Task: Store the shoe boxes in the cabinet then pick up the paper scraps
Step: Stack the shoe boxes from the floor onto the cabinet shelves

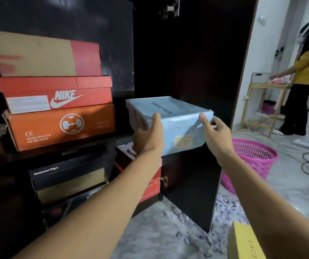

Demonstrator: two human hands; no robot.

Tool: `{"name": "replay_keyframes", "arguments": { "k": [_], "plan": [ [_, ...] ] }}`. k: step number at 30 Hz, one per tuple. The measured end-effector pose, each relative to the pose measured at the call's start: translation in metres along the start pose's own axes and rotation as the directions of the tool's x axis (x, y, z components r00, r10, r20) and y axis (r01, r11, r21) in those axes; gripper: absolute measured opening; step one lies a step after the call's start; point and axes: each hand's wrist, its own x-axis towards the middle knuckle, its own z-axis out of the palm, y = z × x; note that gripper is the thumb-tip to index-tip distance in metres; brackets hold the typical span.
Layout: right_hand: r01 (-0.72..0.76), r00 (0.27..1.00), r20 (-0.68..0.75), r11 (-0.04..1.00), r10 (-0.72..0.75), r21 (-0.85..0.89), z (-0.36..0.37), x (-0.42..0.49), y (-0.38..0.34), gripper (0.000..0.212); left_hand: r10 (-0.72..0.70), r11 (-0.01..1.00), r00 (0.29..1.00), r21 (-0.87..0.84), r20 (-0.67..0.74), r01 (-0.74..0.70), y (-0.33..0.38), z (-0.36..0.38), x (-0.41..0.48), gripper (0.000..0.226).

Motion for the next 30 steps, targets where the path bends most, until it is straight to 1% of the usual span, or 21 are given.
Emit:
{"name": "replay_keyframes", "arguments": {
  "k": [2, 4, 5, 9, 11, 13, 15, 17, 20, 23, 25, 26, 27, 28, 30],
  "plan": [
    [-0.013, 1.000, 0.018, 1.000, 0.014, -0.017, 0.015, 0.021, -0.004, 0.048, 0.010, 0.999, 1.000, 0.036, -0.023, -0.009, 0.007, 0.005, 0.024, 0.058],
    [-0.045, 0.998, 0.042, 0.999, 0.046, -0.014, 0.025, 0.036, -0.005, 0.056, 0.020, 0.996, 0.998, 0.086, -0.058, -0.015, 0.008, 0.008, 0.040, 0.068],
    [-0.065, 0.996, 0.053, 0.998, 0.066, -0.020, 0.028, 0.043, -0.003, 0.059, 0.018, 0.994, 0.997, 0.109, -0.077, -0.009, 0.008, 0.010, 0.049, 0.069],
    [-0.053, 0.990, 0.125, 0.997, 0.059, -0.048, 0.036, 0.054, 0.005, 0.064, -0.040, 0.998, 0.992, 0.048, -0.116, 0.045, 0.004, 0.019, 0.072, 0.071],
    [-0.064, 0.977, 0.200, 0.997, 0.069, -0.031, 0.039, 0.063, 0.012, 0.066, -0.038, 0.997, 0.992, 0.059, -0.124, 0.045, 0.001, 0.025, 0.081, 0.059],
    [-0.073, 0.952, 0.293, 0.996, 0.087, -0.058, 0.043, 0.072, 0.021, 0.064, -0.024, 0.995, 0.992, 0.098, -0.124, 0.037, -0.001, 0.029, 0.091, 0.050],
    [-0.098, 0.913, 0.389, 0.991, 0.124, -0.087, 0.047, 0.083, 0.030, 0.068, -0.023, 0.988, 0.992, 0.151, -0.121, 0.041, -0.003, 0.032, 0.104, 0.054],
    [-0.129, 0.883, 0.446, 0.989, 0.147, -0.072, 0.053, 0.092, 0.041, 0.074, -0.047, 0.987, 0.992, 0.147, -0.118, 0.064, -0.004, 0.037, 0.117, 0.059],
    [-0.059, 0.871, 0.483, 0.995, 0.090, -0.079, 0.068, 0.105, 0.058, 0.070, -0.087, 0.983, 0.994, 0.155, -0.067, 0.096, -0.014, 0.043, 0.141, 0.063],
    [0.037, 0.869, 0.495, 0.994, 0.021, -0.107, 0.086, 0.108, 0.076, 0.066, -0.111, 0.977, 0.994, 0.179, -0.015, 0.112, -0.033, 0.041, 0.165, 0.074],
    [0.171, 0.882, 0.467, 0.968, -0.066, -0.186, 0.099, 0.107, 0.089, 0.068, -0.073, 0.979, 0.997, 0.194, 0.022, 0.068, -0.041, 0.038, 0.180, 0.074],
    [0.236, 0.885, 0.454, 0.943, -0.108, -0.235, 0.106, 0.108, 0.095, 0.069, -0.024, 0.981, 0.999, 0.195, 0.041, 0.015, -0.045, 0.036, 0.186, 0.071],
    [0.270, 0.887, 0.443, 0.923, -0.128, -0.275, 0.112, 0.108, 0.101, 0.069, 0.037, 0.979, 0.998, 0.196, 0.053, -0.047, -0.049, 0.034, 0.192, 0.067],
    [0.281, 0.891, 0.434, 0.911, -0.132, -0.300, 0.119, 0.109, 0.104, 0.070, 0.101, 0.974, 0.993, 0.198, 0.058, -0.110, -0.053, 0.032, 0.196, 0.066],
    [0.270, 0.899, 0.423, 0.906, -0.116, -0.326, 0.137, 0.110, 0.110, 0.071, 0.211, 0.955, 0.977, 0.205, 0.037, -0.214, -0.061, 0.030, 0.206, 0.071]
  ]
}}
